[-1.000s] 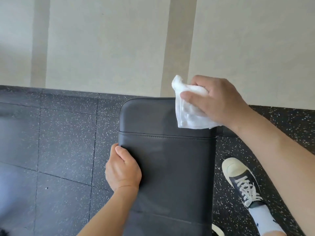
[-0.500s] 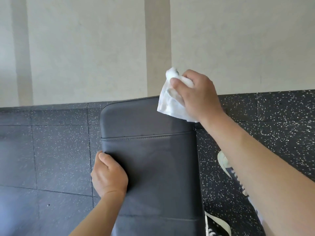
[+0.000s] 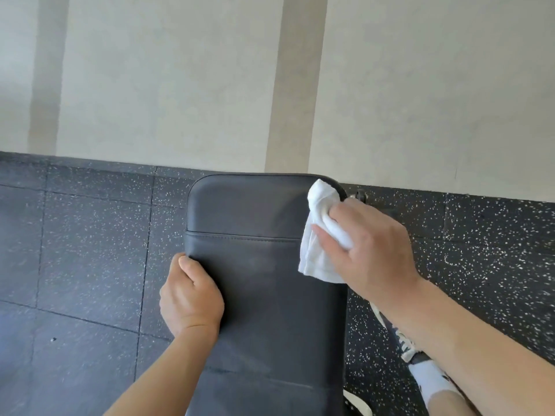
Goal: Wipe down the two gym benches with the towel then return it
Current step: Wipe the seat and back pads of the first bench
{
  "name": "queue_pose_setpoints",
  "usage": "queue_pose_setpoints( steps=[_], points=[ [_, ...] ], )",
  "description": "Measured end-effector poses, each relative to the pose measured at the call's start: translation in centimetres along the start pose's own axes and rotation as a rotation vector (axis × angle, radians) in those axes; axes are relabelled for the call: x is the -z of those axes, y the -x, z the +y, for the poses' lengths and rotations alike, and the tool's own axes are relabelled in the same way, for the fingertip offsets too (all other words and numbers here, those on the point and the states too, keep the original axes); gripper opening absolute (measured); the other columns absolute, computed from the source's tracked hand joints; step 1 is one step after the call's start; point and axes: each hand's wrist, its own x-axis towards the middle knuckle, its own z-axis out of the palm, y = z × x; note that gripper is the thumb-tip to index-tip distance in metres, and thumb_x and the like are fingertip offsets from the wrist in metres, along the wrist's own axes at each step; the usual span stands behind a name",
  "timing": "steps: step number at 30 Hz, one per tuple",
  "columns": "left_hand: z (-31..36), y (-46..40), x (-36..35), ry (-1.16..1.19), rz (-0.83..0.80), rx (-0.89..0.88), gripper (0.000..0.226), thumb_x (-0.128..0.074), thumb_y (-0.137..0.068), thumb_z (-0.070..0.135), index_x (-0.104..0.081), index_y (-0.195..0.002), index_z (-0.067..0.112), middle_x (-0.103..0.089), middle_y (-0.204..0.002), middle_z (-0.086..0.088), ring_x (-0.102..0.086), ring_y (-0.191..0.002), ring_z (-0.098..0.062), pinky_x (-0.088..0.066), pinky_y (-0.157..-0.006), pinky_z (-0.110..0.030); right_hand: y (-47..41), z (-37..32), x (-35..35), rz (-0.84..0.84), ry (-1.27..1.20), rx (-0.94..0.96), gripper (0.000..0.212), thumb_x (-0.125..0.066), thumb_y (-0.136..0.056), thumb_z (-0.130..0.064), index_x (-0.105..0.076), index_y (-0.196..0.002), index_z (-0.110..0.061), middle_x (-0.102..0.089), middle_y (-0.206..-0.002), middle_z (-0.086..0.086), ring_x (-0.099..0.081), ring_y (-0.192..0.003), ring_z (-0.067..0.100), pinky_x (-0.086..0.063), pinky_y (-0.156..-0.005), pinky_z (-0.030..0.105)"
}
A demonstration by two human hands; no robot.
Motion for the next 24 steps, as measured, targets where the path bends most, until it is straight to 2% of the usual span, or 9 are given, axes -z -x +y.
queue_pose_setpoints(
  steps=[4,6,9,11,16,18,20,22,24],
  points=[
    [0.0,0.0,0.0,0.02,0.009,-0.005,0.045,-0.009,-0.092,0.05,-0.04,-0.078,0.021,-0.044,-0.065,0.002,-0.046,-0.072,-0.039,-0.036,-0.069,-0.047,-6.7,-4.7,-3.6,-0.055,0.076,0.194,0.02,-0.078,-0.083,-0.023,-0.067,-0.093,-0.01,-0.057,-0.077,0.004,-0.054,-0.062,0.028,-0.039,-0.053,0.034],
    [-0.1,-0.1,0.0,0.024,0.003,-0.012,0.044,-0.008,-0.091,0.052,-0.039,-0.079,0.022,-0.045,-0.065,0.003,-0.046,-0.071,-0.039,-0.035,-0.067,-0.046,-9.7,-7.6,-5.9,-0.146,0.073,0.285,0.021,-0.07,-0.091,-0.028,-0.068,-0.104,-0.011,-0.062,-0.086,0.003,-0.059,-0.069,0.029,-0.041,-0.058,0.036],
    [-0.2,-0.2,0.1,0.029,-0.01,-0.015,0.044,-0.007,-0.092,0.053,-0.041,-0.083,0.026,-0.044,-0.064,0.007,-0.046,-0.07,-0.037,-0.035,-0.066,-0.044,-13.0,-11.0,-8.9,-0.287,0.121,0.377,0.032,-0.049,-0.103,-0.045,-0.06,-0.122,-0.022,-0.063,-0.108,-0.004,-0.063,-0.092,0.023,-0.041,-0.072,0.035],
    [-0.2,-0.2,0.2,0.03,-0.008,-0.015,0.045,-0.006,-0.092,0.053,-0.041,-0.082,0.027,-0.044,-0.064,0.008,-0.046,-0.069,-0.036,-0.034,-0.065,-0.044,-14.0,-11.8,-9.4,-0.339,0.105,0.402,0.034,-0.051,-0.102,-0.048,-0.06,-0.122,-0.022,-0.063,-0.109,-0.003,-0.063,-0.096,0.024,-0.042,-0.075,0.035],
    [-0.5,-0.2,0.2,0.035,-0.019,0.001,0.036,-0.012,-0.095,0.049,-0.043,-0.087,0.032,-0.04,-0.064,0.014,-0.043,-0.069,-0.034,-0.032,-0.067,-0.041,-10.6,-7.3,-5.2,-0.298,0.102,0.558,0.023,-0.067,-0.098,-0.034,-0.069,-0.105,-0.012,-0.062,-0.095,0.004,-0.054,-0.081,0.029,-0.045,-0.068,0.044],
    [-0.6,-0.1,0.2,0.047,-0.017,-0.002,0.034,-0.013,-0.095,0.048,-0.042,-0.087,0.032,-0.039,-0.063,0.015,-0.042,-0.068,-0.032,-0.03,-0.067,-0.04,-8.3,-3.8,-2.4,-0.321,0.127,0.619,0.024,-0.062,-0.102,-0.035,-0.07,-0.11,-0.015,-0.061,-0.099,0.003,-0.053,-0.084,0.028,-0.044,-0.069,0.044],
    [-0.5,-0.1,0.3,0.057,-0.014,-0.003,0.034,-0.014,-0.095,0.047,-0.041,-0.086,0.03,-0.039,-0.062,0.015,-0.041,-0.065,-0.032,-0.029,-0.066,-0.039,-6.7,-1.2,-0.2,-0.341,0.13,0.634,0.027,-0.057,-0.106,-0.035,-0.069,-0.121,-0.017,-0.062,-0.11,0.002,-0.055,-0.093,0.027,-0.042,-0.077,0.041],
    [-0.4,-0.2,0.4,0.054,-0.016,0.001,0.033,-0.015,-0.095,0.046,-0.042,-0.086,0.029,-0.04,-0.062,0.014,-0.041,-0.065,-0.033,-0.029,-0.065,-0.039,-6.3,-0.6,-0.1,-0.326,0.138,0.622,0.029,-0.056,-0.106,-0.034,-0.069,-0.125,-0.017,-0.062,-0.118,0.002,-0.056,-0.099,0.027,-0.041,-0.081,0.04],
    [-0.3,-0.2,0.4,0.064,-0.029,-0.001,0.032,-0.016,-0.096,0.046,-0.04,-0.085,0.029,-0.041,-0.061,0.013,-0.041,-0.063,-0.032,-0.028,-0.064,-0.039,-6.9,-1.9,-1.5,-0.292,0.154,0.61,0.03,-0.056,-0.107,-0.036,-0.071,-0.124,-0.017,-0.064,-0.116,0.003,-0.058,-0.096,0.028,-0.043,-0.077,0.041]
  ],
)
